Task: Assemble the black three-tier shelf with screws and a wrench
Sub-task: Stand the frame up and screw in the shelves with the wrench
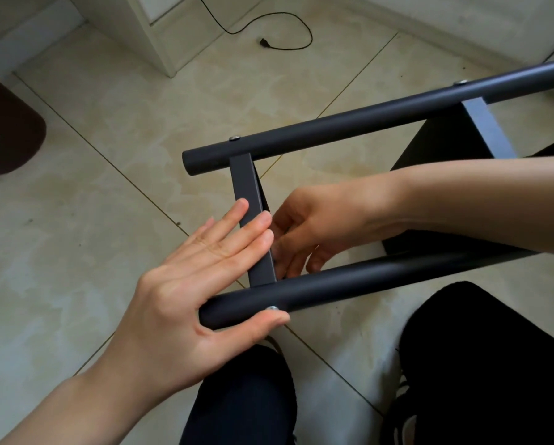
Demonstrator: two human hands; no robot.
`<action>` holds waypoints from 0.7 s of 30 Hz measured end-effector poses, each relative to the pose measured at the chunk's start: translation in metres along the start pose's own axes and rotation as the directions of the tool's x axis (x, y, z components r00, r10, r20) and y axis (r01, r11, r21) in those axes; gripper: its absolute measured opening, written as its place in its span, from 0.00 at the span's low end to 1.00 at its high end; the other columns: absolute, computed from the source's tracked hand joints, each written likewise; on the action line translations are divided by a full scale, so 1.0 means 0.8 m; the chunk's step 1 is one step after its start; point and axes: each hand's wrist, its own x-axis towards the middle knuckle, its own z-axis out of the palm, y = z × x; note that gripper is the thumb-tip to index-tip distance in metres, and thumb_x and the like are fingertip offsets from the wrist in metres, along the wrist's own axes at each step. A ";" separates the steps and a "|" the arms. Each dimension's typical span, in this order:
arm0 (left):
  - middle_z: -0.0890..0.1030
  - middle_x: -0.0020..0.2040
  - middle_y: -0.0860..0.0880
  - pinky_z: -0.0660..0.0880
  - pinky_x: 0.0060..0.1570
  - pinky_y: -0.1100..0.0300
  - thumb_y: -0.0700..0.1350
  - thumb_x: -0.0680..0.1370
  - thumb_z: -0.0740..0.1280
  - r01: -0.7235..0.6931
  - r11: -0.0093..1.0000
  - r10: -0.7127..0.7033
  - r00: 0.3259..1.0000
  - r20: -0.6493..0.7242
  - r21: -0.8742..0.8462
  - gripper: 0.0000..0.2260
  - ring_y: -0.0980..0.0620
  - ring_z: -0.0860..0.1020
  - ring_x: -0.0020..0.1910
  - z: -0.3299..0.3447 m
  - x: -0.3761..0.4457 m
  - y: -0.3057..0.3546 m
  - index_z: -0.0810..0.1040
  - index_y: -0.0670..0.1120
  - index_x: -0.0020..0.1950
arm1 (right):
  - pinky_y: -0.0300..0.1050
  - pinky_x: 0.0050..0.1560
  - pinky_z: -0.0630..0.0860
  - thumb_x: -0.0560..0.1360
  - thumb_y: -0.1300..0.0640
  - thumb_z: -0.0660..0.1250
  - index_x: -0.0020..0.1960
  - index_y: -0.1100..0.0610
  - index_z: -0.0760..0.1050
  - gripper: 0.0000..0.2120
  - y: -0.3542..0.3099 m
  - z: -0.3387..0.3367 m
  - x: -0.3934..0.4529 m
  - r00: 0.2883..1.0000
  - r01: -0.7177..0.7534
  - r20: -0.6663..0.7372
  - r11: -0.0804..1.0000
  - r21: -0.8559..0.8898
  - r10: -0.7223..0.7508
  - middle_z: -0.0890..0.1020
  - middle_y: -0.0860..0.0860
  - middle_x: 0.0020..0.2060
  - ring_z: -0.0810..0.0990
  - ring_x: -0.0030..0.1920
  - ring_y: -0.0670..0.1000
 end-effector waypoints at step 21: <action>0.75 0.71 0.46 0.68 0.72 0.43 0.55 0.74 0.72 -0.029 1.000 0.029 1.000 -0.010 0.013 0.28 0.47 0.70 0.75 -0.002 0.003 0.003 0.75 0.39 0.68 | 0.38 0.37 0.80 0.80 0.63 0.62 0.43 0.60 0.81 0.10 0.005 -0.007 0.003 0.953 -0.174 0.291 0.939 0.296 0.084 0.83 0.52 0.35 0.81 0.33 0.46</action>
